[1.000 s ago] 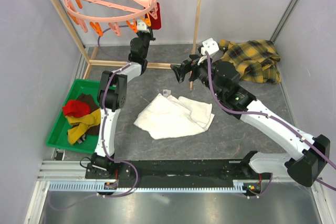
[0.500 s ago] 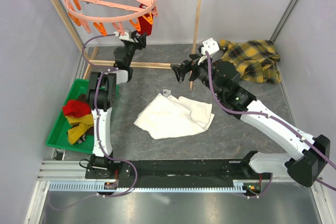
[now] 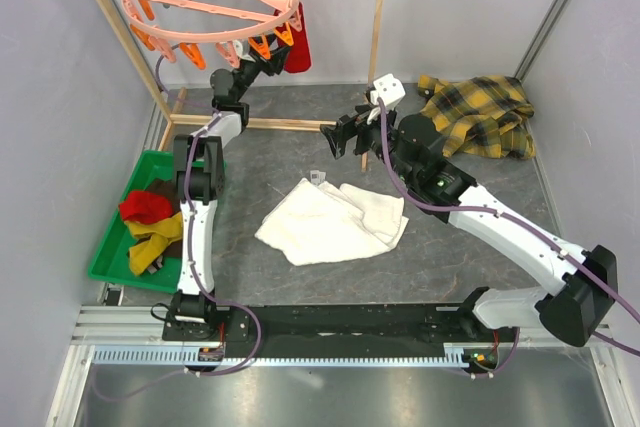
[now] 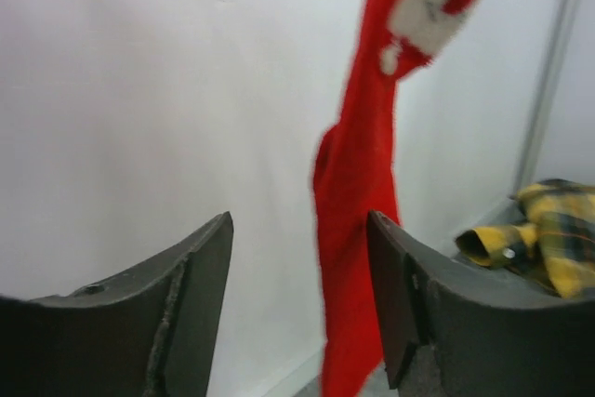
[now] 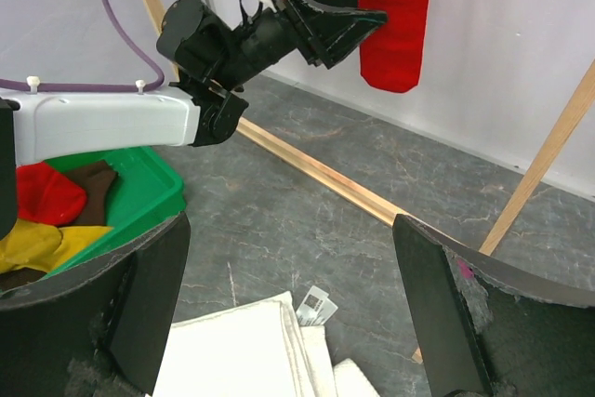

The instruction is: Remove the socks clipped to the hanger

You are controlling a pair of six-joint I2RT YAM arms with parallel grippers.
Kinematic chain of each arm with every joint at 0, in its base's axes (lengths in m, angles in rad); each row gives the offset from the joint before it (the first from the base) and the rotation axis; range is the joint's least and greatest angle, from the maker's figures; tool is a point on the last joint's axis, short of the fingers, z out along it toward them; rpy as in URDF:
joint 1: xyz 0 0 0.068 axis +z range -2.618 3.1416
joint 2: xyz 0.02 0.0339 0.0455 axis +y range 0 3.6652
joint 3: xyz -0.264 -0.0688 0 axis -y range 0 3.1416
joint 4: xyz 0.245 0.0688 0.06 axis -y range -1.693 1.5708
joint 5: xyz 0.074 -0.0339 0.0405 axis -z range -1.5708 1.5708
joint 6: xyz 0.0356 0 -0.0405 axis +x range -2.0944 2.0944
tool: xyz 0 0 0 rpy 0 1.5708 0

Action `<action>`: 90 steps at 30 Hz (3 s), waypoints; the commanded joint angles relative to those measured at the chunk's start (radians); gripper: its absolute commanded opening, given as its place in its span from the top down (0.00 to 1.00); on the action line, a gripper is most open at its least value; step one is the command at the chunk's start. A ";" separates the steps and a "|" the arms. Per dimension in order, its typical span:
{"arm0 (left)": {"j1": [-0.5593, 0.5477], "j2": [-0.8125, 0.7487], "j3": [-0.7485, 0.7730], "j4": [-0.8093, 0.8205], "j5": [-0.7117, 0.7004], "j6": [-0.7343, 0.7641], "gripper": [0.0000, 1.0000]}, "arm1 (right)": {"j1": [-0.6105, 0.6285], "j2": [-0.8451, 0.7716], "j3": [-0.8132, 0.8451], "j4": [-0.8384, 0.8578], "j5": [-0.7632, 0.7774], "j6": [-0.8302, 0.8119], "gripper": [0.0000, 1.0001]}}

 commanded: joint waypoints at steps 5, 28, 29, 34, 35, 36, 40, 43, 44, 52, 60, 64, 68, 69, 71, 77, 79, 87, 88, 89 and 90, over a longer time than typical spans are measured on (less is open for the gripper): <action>-0.054 0.000 0.022 0.018 0.193 -0.077 0.89 | -0.004 0.014 0.046 0.042 -0.005 -0.005 0.02; -0.080 -0.514 -0.745 0.492 0.150 -0.530 0.98 | -0.010 0.008 0.172 0.011 0.042 0.029 0.02; -0.081 -0.537 -0.782 0.493 0.151 -0.533 0.98 | -0.010 0.010 0.180 0.001 0.045 0.026 0.02; -0.095 -0.667 -0.895 0.495 0.145 -0.548 0.98 | -0.014 0.026 0.247 -0.036 0.027 0.024 0.02; -0.095 -0.684 -0.936 0.495 0.142 -0.553 0.98 | -0.017 0.030 0.259 -0.039 0.018 0.023 0.02; -0.095 -0.706 -0.957 0.493 0.139 -0.553 0.98 | -0.017 0.036 0.282 -0.042 0.005 0.023 0.02; -0.095 -0.792 -1.049 0.493 0.140 -0.553 0.98 | -0.023 0.062 0.351 -0.059 -0.033 0.015 0.02; -0.095 -0.859 -1.107 0.495 0.140 -0.557 0.98 | -0.028 0.108 0.432 -0.093 -0.031 0.029 0.02; -0.095 -0.890 -1.136 0.493 0.139 -0.554 0.98 | -0.034 0.121 0.455 -0.105 -0.036 0.039 0.02; -0.092 -0.996 -1.217 0.490 0.157 -0.602 0.98 | -0.115 0.286 0.696 -0.228 -0.166 0.107 0.05; -0.064 -1.071 -1.271 0.464 0.167 -0.647 0.98 | -0.161 0.402 0.778 -0.226 -0.384 0.093 0.10; -0.037 -1.080 -1.262 0.467 0.214 -0.709 0.98 | -0.180 0.428 0.795 -0.190 -0.533 0.096 0.09; 0.009 -1.091 -1.250 0.426 0.249 -0.770 0.98 | -0.185 0.456 0.815 -0.165 -0.614 0.111 0.05; 0.018 -1.091 -1.242 0.415 0.257 -0.805 0.98 | -0.189 0.464 0.821 -0.165 -0.625 0.116 0.05; 0.043 -1.088 -1.238 0.414 0.286 -0.835 0.98 | -0.195 0.488 0.833 -0.134 -0.654 0.136 0.05; 0.086 -1.092 -1.215 0.374 0.343 -0.905 0.98 | -0.209 0.553 0.862 -0.070 -0.728 0.211 0.05; 0.088 -1.089 -1.201 0.368 0.366 -0.924 0.98 | -0.211 0.572 0.874 -0.049 -0.737 0.239 0.05; 0.143 -1.083 -1.156 0.332 0.418 -0.993 0.98 | -0.215 0.643 0.887 0.082 -0.765 0.337 0.07; 0.149 -1.083 -1.153 0.325 0.423 -0.993 0.98 | -0.217 0.657 0.885 0.100 -0.765 0.357 0.07; 0.153 -1.082 -1.152 0.322 0.424 -0.994 0.98 | -0.220 0.665 0.884 0.131 -0.765 0.369 0.08; 0.157 -1.083 -1.150 0.319 0.426 -0.997 0.98 | -0.224 0.672 0.885 0.148 -0.766 0.377 0.08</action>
